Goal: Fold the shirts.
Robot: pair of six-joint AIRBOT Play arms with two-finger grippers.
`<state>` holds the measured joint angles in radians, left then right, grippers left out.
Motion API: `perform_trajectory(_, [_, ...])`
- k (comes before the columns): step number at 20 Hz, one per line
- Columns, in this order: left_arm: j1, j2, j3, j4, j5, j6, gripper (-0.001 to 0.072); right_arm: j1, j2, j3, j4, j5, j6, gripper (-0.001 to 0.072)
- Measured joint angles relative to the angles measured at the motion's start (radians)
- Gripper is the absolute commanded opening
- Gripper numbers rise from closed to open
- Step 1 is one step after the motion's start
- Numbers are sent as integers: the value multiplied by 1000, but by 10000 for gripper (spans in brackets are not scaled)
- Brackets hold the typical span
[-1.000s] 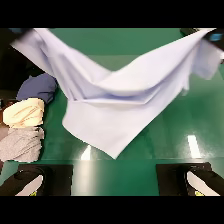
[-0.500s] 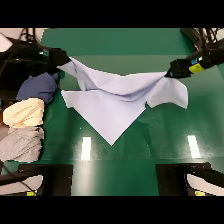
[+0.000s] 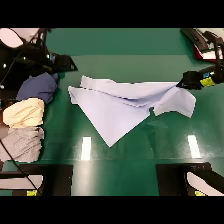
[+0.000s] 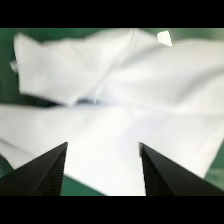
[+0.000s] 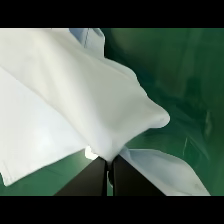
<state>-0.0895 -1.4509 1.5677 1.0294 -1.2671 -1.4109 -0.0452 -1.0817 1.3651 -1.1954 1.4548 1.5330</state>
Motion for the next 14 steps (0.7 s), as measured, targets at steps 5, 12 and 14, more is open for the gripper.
perform_trajectory(5, [-107,232,-499,-80,134,-45,522,-32,10,-24,52,-55,1,19])
perform_trajectory(12, [-449,412,-961,-228,404,-190,523,-25,-5,-29,80,-90,0,19])
perform_trajectory(14, [-541,420,-995,-245,470,-241,523,-24,-6,-30,81,-92,0,19])
